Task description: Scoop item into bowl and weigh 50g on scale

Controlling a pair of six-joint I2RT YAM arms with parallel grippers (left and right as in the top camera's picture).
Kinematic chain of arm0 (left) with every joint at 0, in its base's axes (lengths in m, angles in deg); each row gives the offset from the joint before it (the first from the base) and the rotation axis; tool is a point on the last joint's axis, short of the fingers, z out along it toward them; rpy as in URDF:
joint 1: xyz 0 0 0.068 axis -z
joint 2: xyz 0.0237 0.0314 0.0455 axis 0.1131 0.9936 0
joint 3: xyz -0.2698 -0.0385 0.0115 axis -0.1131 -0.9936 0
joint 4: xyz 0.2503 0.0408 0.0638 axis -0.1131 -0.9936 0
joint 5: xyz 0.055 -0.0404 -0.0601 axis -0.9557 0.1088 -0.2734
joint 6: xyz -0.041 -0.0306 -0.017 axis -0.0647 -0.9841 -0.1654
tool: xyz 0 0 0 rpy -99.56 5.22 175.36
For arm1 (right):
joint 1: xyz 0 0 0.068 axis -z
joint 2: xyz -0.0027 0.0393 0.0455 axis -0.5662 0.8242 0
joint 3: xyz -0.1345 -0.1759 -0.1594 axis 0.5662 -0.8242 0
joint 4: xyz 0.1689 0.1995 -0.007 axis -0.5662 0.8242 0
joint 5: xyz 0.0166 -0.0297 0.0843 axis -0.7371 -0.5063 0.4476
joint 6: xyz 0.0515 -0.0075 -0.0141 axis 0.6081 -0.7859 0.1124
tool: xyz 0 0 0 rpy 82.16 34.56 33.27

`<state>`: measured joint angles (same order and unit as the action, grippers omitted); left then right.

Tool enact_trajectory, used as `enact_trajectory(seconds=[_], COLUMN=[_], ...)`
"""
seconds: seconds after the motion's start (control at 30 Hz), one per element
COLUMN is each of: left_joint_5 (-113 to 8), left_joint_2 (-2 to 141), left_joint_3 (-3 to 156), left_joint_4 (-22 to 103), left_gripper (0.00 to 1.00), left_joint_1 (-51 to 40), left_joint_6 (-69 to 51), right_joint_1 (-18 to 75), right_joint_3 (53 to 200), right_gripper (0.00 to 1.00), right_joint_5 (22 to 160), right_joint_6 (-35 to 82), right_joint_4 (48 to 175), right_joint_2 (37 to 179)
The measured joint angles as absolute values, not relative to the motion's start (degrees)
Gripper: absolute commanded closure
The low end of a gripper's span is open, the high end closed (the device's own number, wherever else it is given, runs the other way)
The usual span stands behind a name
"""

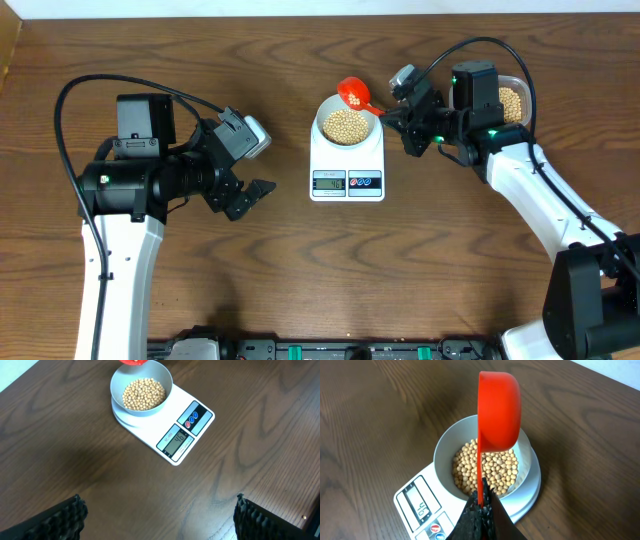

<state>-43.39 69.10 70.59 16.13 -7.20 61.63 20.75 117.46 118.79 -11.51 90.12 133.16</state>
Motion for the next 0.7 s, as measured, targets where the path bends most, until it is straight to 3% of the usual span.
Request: enact_trajectory(seconds=[0.7], left_joint_5=[-43.39], left_joint_2=[69.1], left_joint_3=[70.59], left_joint_4=[16.13], left_gripper=[0.04], left_joint_1=[-7.2], left_joint_6=[61.63], right_joint_1=[20.69], right_joint_3=[117.41], right_gripper=[0.99], right_joint_5=[117.61], right_joint_6=[-12.58], right_joint_4=[90.53], right_joint_2=[131.98])
